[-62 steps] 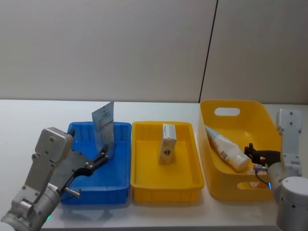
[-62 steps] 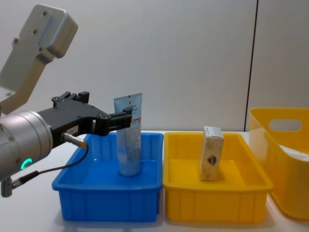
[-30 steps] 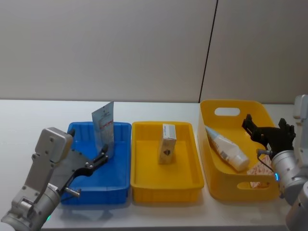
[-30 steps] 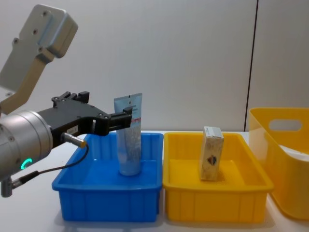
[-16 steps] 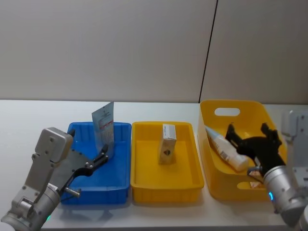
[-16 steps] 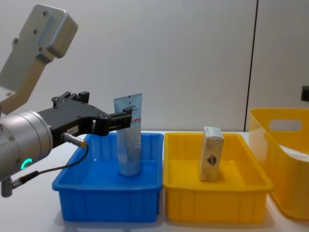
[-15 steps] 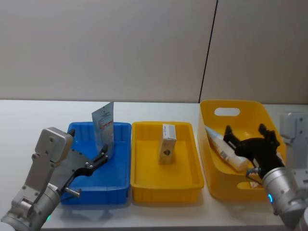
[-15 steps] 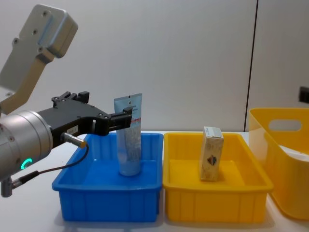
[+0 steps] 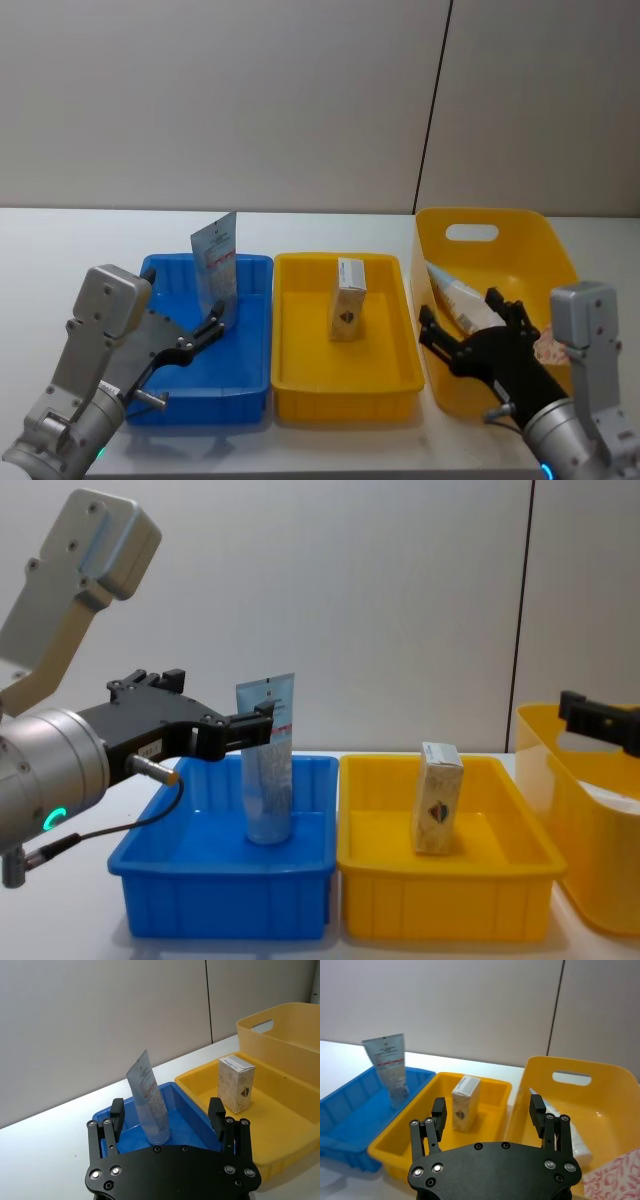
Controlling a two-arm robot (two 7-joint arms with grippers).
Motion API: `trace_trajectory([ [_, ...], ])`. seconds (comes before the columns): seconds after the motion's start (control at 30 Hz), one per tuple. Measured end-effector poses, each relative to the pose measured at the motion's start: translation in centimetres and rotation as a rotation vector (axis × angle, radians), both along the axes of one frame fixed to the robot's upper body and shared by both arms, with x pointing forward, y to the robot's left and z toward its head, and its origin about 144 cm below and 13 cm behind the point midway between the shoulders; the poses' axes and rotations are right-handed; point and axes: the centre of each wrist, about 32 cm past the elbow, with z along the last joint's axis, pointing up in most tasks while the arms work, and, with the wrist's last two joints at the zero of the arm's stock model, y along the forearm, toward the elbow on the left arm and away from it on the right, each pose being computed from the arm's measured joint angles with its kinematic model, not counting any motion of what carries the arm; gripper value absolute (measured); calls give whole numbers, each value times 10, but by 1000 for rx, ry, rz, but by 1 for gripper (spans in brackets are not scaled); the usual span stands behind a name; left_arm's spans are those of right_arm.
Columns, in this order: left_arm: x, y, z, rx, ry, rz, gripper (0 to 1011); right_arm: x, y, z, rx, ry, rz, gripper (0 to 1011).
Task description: Bimanual collaborative sorting of washing and personal care products
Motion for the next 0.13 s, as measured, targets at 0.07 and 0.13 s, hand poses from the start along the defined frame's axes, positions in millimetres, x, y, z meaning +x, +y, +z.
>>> trace_trajectory([
  [0.07,0,0,0,0,0,0,1001,-2,1,-1,0,-1,14,1003],
  [0.13,0,0,0,0,0,0,1001,-3,1,-2,-1,-1,19,1003],
])
